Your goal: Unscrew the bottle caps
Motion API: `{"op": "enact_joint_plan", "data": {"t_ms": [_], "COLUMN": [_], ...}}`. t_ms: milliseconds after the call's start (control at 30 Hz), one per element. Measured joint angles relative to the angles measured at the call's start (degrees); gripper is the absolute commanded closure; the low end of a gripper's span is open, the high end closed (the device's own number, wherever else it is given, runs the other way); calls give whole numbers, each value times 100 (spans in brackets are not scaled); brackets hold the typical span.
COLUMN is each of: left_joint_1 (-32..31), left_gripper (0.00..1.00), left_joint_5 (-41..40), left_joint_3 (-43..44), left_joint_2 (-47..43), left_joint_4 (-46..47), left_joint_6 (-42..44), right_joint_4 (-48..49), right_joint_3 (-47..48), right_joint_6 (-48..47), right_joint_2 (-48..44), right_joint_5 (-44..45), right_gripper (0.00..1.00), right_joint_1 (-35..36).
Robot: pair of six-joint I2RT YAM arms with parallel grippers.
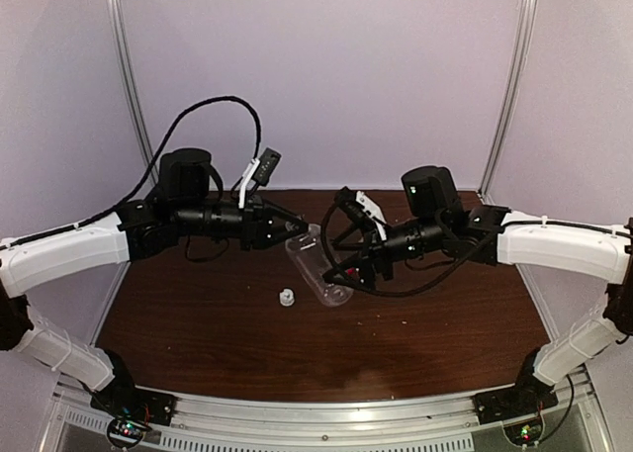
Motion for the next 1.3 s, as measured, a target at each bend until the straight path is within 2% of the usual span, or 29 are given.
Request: {"op": "enact_joint_plan", "data": {"t_ms": [200, 367, 633, 867, 1133, 1300], "left_joint_1": [249, 293, 411, 579, 855, 861], "left_gripper": [100, 100, 100, 100, 100, 89], "left_joint_5": [-1338, -2516, -3609, -3777, -3536, -3442], "left_joint_3": [258, 498, 555, 640, 654, 654], "left_joint_2": [-354, -319, 234, 1097, 1593, 1668], "left_joint_4": [-1060, -1641, -1598, -1475, -1248, -1134], "left_joint_6": [507, 916, 1255, 1370, 1346, 1314], "right_joint_4": [-9, 39, 219, 280, 326, 332], "right_joint_3": [-28, -127, -367, -579, -682, -706], "right_joint_6": [186, 382, 581, 664, 669, 667], "right_joint_2": [-374, -544, -603, -728, -855, -855], "right_joint_5": [538, 796, 938, 1025, 1121, 1130], "right_gripper": [0, 0, 0, 0, 0, 0], "right_joint_1": [-175, -284, -317, -341, -402, -415]}}
